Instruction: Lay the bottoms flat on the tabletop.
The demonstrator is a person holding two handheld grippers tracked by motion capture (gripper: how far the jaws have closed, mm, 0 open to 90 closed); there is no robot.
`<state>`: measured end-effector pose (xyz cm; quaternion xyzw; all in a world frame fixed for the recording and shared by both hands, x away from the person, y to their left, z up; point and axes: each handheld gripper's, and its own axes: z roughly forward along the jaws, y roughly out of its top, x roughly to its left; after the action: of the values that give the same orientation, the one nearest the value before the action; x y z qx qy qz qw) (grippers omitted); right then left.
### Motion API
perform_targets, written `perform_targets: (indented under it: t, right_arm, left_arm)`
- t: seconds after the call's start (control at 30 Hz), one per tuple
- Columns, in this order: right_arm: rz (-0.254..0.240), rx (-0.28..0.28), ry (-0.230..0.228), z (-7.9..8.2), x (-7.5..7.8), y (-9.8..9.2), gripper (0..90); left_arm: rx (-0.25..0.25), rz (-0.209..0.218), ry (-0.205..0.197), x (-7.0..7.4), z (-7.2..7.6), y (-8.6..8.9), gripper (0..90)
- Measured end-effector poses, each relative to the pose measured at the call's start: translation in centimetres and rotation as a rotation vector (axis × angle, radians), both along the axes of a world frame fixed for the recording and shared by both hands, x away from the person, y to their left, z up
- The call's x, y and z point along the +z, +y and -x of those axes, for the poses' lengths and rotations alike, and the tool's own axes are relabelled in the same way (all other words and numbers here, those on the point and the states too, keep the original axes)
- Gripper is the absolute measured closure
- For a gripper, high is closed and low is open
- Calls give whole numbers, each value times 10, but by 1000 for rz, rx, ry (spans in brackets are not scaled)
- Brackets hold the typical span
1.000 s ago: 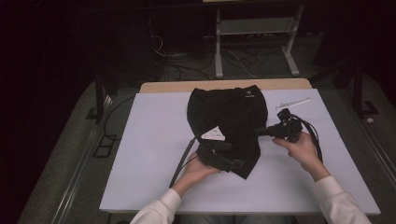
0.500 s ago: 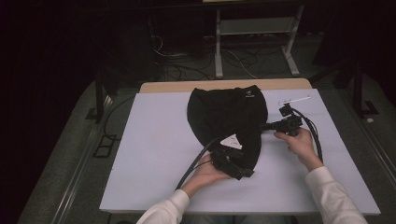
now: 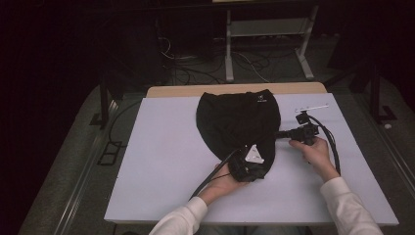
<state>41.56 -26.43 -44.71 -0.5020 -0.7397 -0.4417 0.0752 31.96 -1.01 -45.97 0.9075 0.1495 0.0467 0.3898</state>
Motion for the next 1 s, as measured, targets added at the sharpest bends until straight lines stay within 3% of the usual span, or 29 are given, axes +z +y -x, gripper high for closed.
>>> perform_targets:
  t: [0.03, 0.13, 0.3, 0.47, 0.7, 0.9, 1.0]
  right_arm:
    - [-2, -1, 1, 1, 0, 0, 878]
    - [-20, -3, 4, 4, 0, -2, 878]
    - [-49, 7, 3, 11, 2, 1, 878]
    - [-95, 10, 4, 23, 6, 5, 878]
    - [-92, 21, 21, 45, 5, 7, 878]
    - [-91, 11, 45, 58, -1, 5, 878]
    - [-101, 18, 60, 66, -4, 9, 878]
  left_arm:
    - [3, 2, 11, 0, -1, 1, 879]
    - [-3, 5, 51, 2, -4, 6, 887]
    - [-18, 23, 75, 6, -2, 13, 889]
    - [-31, 40, 73, 14, 0, 21, 889]
    - [-32, 85, 66, 26, 1, 40, 889]
    - [-20, 97, 61, 33, 6, 70, 889]
    - [-25, 90, 55, 36, 15, 94, 889]
